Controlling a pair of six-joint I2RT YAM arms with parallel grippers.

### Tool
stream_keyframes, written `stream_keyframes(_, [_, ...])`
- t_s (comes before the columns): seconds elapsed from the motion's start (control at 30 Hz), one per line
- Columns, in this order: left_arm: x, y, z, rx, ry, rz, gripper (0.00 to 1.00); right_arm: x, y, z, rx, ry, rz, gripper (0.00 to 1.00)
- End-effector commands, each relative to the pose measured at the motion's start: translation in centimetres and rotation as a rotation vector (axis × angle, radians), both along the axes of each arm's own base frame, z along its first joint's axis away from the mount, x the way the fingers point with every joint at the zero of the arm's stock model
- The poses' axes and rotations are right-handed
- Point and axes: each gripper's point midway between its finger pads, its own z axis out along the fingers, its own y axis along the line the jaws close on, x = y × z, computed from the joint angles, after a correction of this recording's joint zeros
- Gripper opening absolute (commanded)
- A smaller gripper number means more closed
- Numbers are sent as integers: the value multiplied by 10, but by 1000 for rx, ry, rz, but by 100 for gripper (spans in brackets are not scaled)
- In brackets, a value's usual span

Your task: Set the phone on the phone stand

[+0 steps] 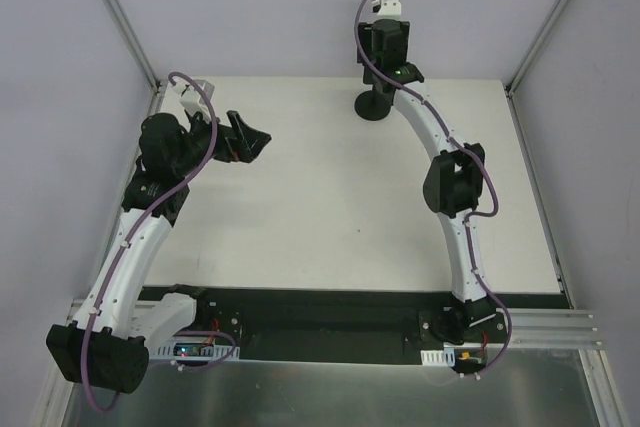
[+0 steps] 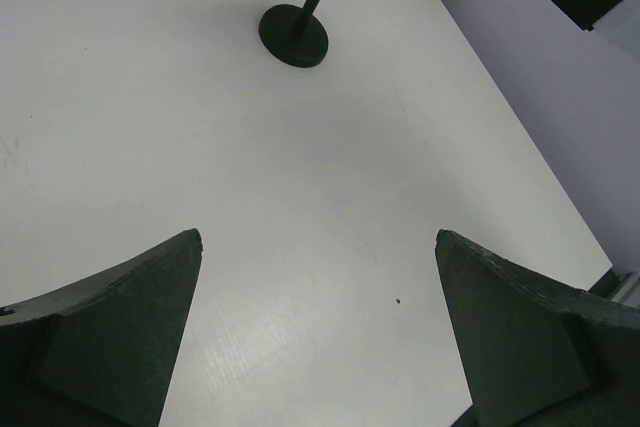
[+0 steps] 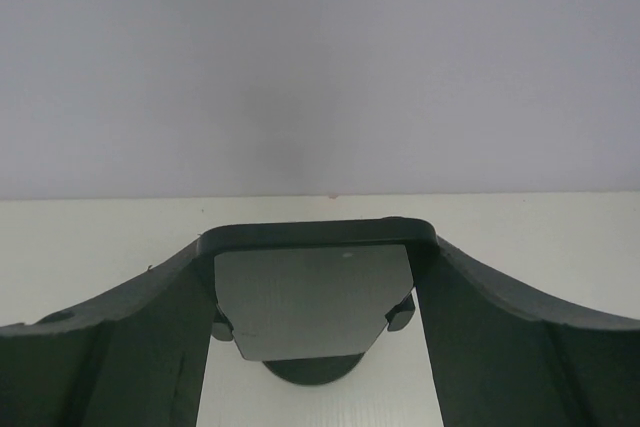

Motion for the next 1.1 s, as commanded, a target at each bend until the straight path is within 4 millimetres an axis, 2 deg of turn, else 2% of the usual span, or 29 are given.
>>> stream_keyframes(0.0, [5,-3,12,-29,-15,-28,98,17,4,79,131,-199,48,1])
stream_keyframes(0.1, [9,-3,7,-33,7,-27,98,23,-5,68,163,-190,38,1])
stream_keyframes(0.27, [12,-4,2,-38,25,-35,98,31,-9,52,166,-172,27,1])
stream_keyframes(0.3, [13,-4,0,-39,31,-34,98,32,-9,47,159,-165,27,9])
stream_keyframes(0.33, [12,-5,1,-42,30,-38,98,32,-9,46,155,-162,27,23])
stream_keyframes(0.37, [12,-5,1,-44,29,-41,98,32,-9,48,151,-163,31,53])
stream_keyframes(0.43, [12,-5,0,-46,31,-39,98,30,-8,48,149,-153,43,88])
stream_keyframes(0.47, [12,-6,-1,-47,31,-41,98,28,-8,52,145,-151,50,96])
stream_keyframes(0.57, [13,-6,-3,-49,36,-42,99,14,-10,72,123,-144,73,96])
stream_keyframes(0.6, [13,-6,-2,-49,33,-42,99,2,-12,86,98,-143,77,96])
stream_keyframes(0.67, [13,-6,-4,-45,35,-42,99,-15,-15,101,57,-140,70,96])
stream_keyframes(0.7, [13,-5,-4,-45,33,-41,99,-36,-16,128,37,-160,76,96])
stream_keyframes(0.73, [12,-6,-3,-45,32,-42,99,-46,-17,124,-19,-132,84,96])
stream_keyframes(0.77, [12,-6,-3,-47,31,-44,99,-58,-19,132,-45,-127,80,96])
stream_keyframes(0.8, [11,-6,-2,-49,31,-47,99,-86,-23,152,-67,-127,63,96])
stream_keyframes(0.83, [10,-7,0,-54,28,-51,99,-98,-23,142,-94,-85,66,96])
stream_keyframes(0.87, [8,-7,2,-56,21,-49,99,-111,-26,141,-92,-65,58,96])
stream_keyframes(0.9, [8,-6,3,-57,19,-47,99,-140,-33,155,-80,-58,46,96])
stream_keyframes(0.93, [6,-6,5,-59,9,-46,99,-154,-33,124,-67,22,35,96])
stream_keyframes(0.97, [5,-6,8,-59,-3,-45,99,-170,-36,111,-72,66,32,96])
stream_keyframes(1.0, [4,-5,8,-59,-5,-44,99,-203,-39,131,-37,28,36,96])
stream_keyframes(1.03, [2,-6,10,-59,-10,-50,99,-221,-40,119,-38,49,40,96])
stream_keyframes(1.07, [-1,-6,13,-58,-22,-54,99,-252,-49,107,-18,51,39,96])
